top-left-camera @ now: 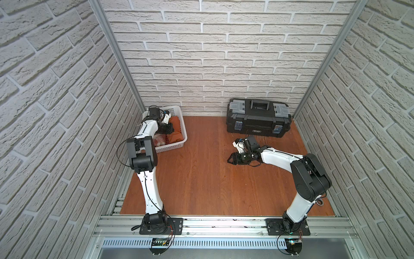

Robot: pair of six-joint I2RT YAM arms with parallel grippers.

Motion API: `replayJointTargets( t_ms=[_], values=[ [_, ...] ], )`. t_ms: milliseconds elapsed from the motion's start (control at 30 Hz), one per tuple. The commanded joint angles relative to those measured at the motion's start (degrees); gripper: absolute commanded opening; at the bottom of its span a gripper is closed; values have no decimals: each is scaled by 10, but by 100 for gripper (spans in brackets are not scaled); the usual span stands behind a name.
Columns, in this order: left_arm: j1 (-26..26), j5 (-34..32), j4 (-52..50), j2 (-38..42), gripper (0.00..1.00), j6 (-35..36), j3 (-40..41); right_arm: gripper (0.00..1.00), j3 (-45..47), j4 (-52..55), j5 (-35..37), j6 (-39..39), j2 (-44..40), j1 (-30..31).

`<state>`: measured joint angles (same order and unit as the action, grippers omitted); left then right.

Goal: Roll up the skirts
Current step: Place the skirt in the basket.

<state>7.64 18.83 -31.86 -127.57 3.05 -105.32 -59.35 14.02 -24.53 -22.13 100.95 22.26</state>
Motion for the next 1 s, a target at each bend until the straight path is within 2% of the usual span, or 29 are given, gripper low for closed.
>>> replayJointTargets(
  t_ms=[0,33,67,333,533,667,733,800,867,900,967],
  values=[
    [3,-100,62,1,0,28,5,58,3,-18,-15,-4,0,-3],
    [2,-115,43,-11,0,29,-10,58,2,-19,-19,-5,1,-2],
    [3,-124,29,-18,6,26,-19,58,1,-19,-21,-6,3,-2],
    [-6,-134,31,49,76,-2,45,59,0,-6,-16,-3,-14,-2],
    [-27,-140,65,135,98,-14,94,59,3,4,2,1,-39,-3],
    [-39,-173,64,175,98,-28,94,59,8,5,9,1,-48,-2],
    [-48,-222,73,204,98,-35,108,59,10,6,9,0,-52,-1],
    [-54,-254,99,251,98,-48,141,59,9,8,18,6,-61,-1],
    [-55,-254,113,314,98,-86,177,58,7,12,39,21,-87,5],
    [-57,-248,124,355,98,-112,201,67,6,12,58,32,-109,9],
    [-67,-238,153,442,98,-164,274,98,6,12,111,59,-163,24]
  ],
)
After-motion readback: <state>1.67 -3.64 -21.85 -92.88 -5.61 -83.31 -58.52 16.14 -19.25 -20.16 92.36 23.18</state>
